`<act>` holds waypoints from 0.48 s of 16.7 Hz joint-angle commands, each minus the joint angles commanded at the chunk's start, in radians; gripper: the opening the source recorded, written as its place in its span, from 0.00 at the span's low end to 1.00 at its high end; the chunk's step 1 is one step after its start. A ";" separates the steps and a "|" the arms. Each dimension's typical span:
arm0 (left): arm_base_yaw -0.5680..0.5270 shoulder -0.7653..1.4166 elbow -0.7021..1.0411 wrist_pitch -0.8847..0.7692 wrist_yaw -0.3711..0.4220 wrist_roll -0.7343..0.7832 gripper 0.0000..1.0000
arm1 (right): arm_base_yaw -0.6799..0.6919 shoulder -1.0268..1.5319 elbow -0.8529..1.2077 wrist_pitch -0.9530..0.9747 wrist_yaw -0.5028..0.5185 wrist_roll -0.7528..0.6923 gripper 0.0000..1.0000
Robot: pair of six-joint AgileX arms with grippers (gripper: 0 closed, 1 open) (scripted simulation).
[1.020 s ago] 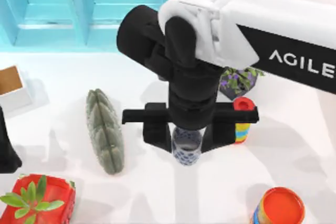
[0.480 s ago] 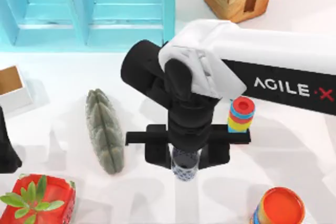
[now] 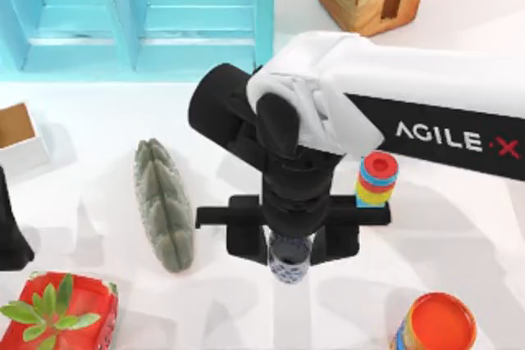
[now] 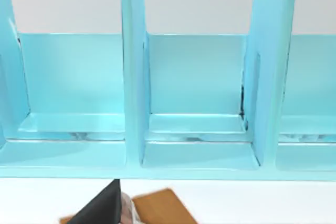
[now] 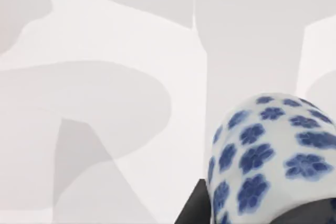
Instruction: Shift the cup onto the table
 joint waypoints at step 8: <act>0.000 0.000 0.000 0.000 0.000 0.000 1.00 | 0.000 0.000 0.000 0.000 0.000 0.000 1.00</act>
